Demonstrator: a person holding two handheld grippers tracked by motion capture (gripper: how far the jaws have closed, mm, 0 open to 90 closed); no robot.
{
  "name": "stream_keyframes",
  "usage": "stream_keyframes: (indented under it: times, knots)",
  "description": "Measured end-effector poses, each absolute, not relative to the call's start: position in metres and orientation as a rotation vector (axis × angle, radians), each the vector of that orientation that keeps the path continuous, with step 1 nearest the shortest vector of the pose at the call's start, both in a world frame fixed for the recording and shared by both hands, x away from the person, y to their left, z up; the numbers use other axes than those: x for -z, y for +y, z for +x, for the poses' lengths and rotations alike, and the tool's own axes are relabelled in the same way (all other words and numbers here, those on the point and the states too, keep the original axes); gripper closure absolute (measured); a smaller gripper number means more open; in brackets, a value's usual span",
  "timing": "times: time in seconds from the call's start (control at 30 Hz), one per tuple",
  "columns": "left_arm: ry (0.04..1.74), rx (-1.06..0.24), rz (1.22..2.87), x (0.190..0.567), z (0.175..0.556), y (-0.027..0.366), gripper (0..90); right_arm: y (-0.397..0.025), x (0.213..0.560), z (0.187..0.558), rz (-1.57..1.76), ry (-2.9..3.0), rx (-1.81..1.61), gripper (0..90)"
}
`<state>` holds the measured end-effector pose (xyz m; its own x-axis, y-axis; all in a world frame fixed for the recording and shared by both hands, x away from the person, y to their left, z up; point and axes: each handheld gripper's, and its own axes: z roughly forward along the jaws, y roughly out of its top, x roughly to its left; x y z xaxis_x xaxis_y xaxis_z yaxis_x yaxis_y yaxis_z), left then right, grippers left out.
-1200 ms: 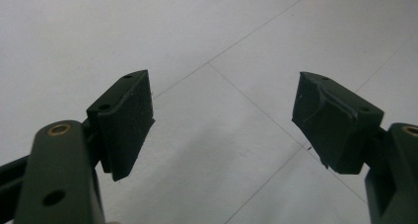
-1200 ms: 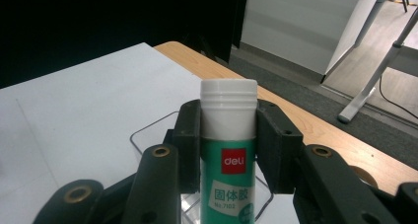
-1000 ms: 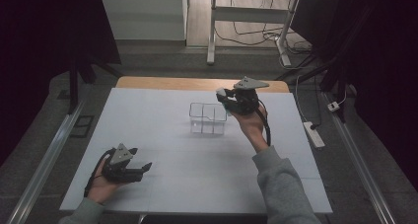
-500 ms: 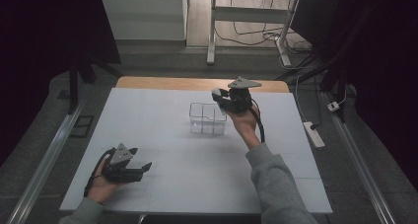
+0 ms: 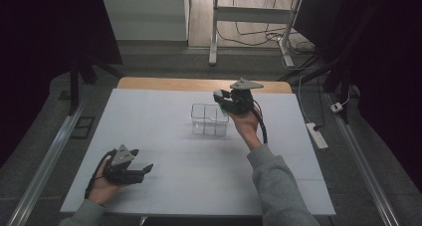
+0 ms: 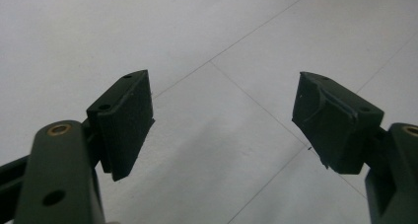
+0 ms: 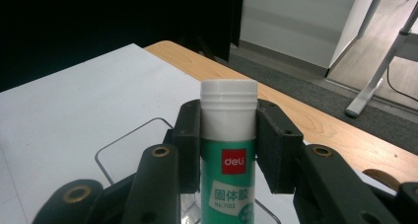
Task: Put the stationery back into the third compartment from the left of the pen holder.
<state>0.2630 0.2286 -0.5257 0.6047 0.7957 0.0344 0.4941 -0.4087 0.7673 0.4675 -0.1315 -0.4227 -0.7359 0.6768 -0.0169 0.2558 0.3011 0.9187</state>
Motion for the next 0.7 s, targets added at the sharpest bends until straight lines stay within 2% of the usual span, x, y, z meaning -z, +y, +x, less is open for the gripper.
stream_keyframes:
  times: [0.13,0.2,0.3,0.7]
  knots:
    - [1.013,-0.518,2.089,0.5258,0.2628,0.2287,23.3,-0.1304,0.4255,0.4673,0.830,2.183,-1.396,62.8]
    - [1.015,-0.517,2.085,0.5259,0.2630,0.2291,23.2,-0.1294,0.4267,0.4665,0.821,2.190,-1.365,56.0]
    - [1.010,-0.517,2.090,0.5258,0.2629,0.2285,23.2,-0.1291,0.4258,0.4637,0.811,2.177,-1.341,51.6]
    - [1.010,-0.518,2.094,0.5260,0.2630,0.2278,23.2,-0.1378,0.4257,0.4589,0.804,2.199,-1.346,48.3]
